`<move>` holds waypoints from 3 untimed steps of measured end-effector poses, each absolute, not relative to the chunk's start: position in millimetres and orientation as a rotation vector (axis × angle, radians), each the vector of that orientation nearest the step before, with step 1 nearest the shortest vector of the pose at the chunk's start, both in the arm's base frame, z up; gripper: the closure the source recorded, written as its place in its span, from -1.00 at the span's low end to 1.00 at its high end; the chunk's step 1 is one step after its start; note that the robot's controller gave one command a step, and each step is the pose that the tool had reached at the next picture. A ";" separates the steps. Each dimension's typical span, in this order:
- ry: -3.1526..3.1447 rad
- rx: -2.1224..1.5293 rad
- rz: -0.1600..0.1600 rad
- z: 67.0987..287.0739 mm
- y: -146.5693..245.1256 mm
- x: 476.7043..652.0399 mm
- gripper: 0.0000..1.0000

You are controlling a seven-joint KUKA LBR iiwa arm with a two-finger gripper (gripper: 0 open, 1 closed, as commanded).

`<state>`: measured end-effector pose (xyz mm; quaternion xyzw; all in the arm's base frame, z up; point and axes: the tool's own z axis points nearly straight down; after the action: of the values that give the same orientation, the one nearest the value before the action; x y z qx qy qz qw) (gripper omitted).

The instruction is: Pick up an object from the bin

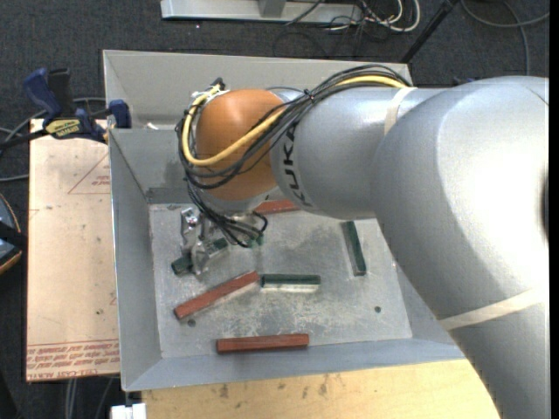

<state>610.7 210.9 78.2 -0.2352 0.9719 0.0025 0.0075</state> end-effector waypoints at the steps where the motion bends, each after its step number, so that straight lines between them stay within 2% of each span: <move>1: 3.040 -0.736 0.007 79.4 210.9 610.5 1.00; 3: 3.051 -0.737 0.004 94.3 210.5 608.9 1.00</move>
Offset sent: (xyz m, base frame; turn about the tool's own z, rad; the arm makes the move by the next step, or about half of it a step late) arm -0.0001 0.0001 0.0376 0.0000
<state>608.9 210.5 94.3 -0.2348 0.9721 0.0012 0.0016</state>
